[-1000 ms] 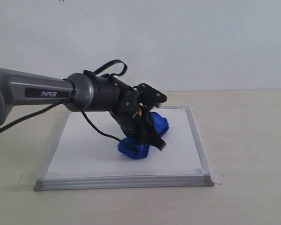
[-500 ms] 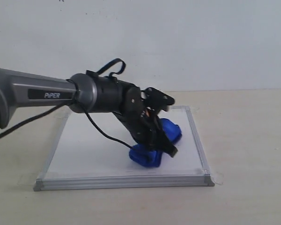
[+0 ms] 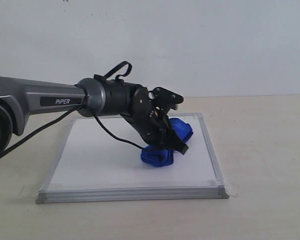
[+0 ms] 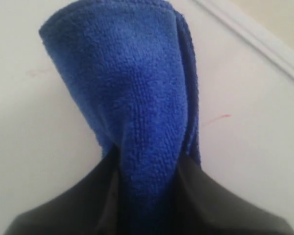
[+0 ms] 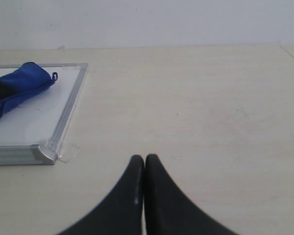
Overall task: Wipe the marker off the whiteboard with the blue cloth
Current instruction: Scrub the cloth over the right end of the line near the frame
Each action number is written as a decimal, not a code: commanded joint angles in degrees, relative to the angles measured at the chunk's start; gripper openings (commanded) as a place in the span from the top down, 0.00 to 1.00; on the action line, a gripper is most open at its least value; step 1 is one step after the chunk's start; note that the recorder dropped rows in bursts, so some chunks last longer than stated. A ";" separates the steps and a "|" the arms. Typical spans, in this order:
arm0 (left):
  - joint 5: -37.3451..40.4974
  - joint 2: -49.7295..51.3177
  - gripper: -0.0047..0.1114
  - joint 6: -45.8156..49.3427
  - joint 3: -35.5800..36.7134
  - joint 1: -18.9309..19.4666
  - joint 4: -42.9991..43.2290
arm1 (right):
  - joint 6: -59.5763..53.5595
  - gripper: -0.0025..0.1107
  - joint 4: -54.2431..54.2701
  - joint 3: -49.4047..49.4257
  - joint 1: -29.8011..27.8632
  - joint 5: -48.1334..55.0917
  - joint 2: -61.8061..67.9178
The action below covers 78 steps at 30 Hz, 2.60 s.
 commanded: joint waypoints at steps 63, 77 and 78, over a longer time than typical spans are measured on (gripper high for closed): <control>10.25 2.81 0.93 -9.08 -3.12 -2.21 8.77 | 0.25 0.98 -0.33 0.26 -0.45 -0.04 -0.28; 3.09 2.46 0.93 1.99 -4.10 -6.12 -0.11 | 0.25 0.98 -0.33 0.26 -0.45 -0.04 -0.28; 3.36 2.46 0.93 -1.76 -4.10 -4.79 2.85 | 0.25 0.98 -0.33 0.26 -0.45 -0.04 -0.28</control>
